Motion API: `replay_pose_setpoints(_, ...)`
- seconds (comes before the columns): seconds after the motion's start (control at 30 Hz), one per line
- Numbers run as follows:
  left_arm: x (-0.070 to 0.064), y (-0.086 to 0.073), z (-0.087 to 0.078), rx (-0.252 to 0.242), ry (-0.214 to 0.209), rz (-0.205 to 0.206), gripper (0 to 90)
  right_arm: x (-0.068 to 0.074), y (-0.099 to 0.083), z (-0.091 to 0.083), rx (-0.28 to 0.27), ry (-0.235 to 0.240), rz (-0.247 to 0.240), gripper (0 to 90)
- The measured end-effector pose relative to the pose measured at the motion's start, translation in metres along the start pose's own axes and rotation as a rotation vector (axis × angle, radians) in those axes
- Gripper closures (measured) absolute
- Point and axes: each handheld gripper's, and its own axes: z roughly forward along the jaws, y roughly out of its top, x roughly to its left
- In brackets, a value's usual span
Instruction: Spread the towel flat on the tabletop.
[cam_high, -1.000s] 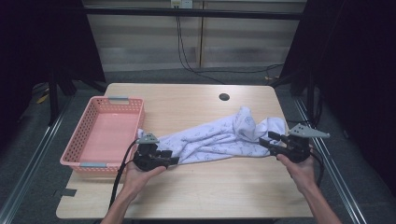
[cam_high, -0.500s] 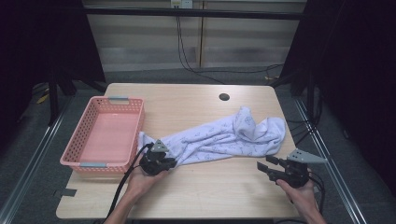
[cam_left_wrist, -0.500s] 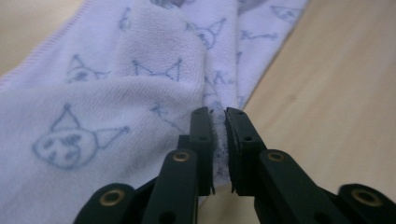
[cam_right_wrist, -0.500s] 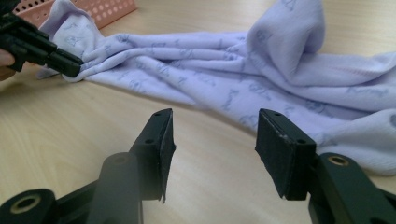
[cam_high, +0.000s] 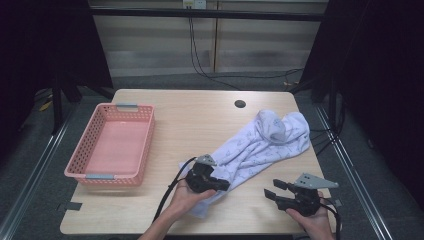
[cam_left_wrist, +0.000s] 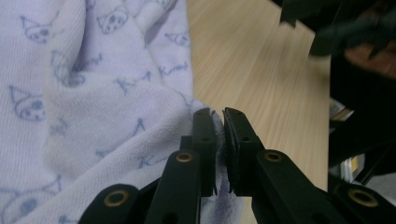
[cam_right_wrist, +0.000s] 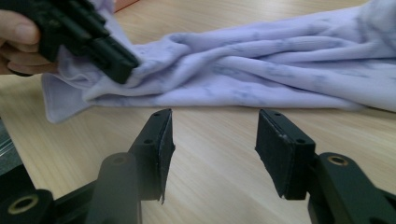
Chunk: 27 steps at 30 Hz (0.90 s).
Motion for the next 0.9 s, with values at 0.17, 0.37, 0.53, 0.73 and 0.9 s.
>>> replay_pose_setpoints(0.17,-0.005,0.006,-0.002,0.001,-0.029,0.015,69.8,0.015,0.0,0.014,0.032,0.052,-0.032,49.7)
replay_pose_setpoints(0.37,0.003,-0.003,-0.039,0.016,0.095,0.022,52.1,0.036,-0.004,0.024,0.066,0.111,-0.041,55.1)
replay_pose_setpoints(0.53,0.02,-0.033,-0.042,0.105,0.207,0.063,54.3,0.052,-0.004,0.038,0.111,0.187,-0.066,58.3)
replay_pose_setpoints(0.73,0.024,-0.037,-0.033,0.039,0.174,0.011,80.0,0.069,0.003,0.064,0.144,0.285,-0.085,65.9)
replay_pose_setpoints(0.9,0.021,-0.025,-0.012,0.023,0.157,0.023,79.4,0.082,0.007,0.089,0.183,0.338,-0.128,66.1)
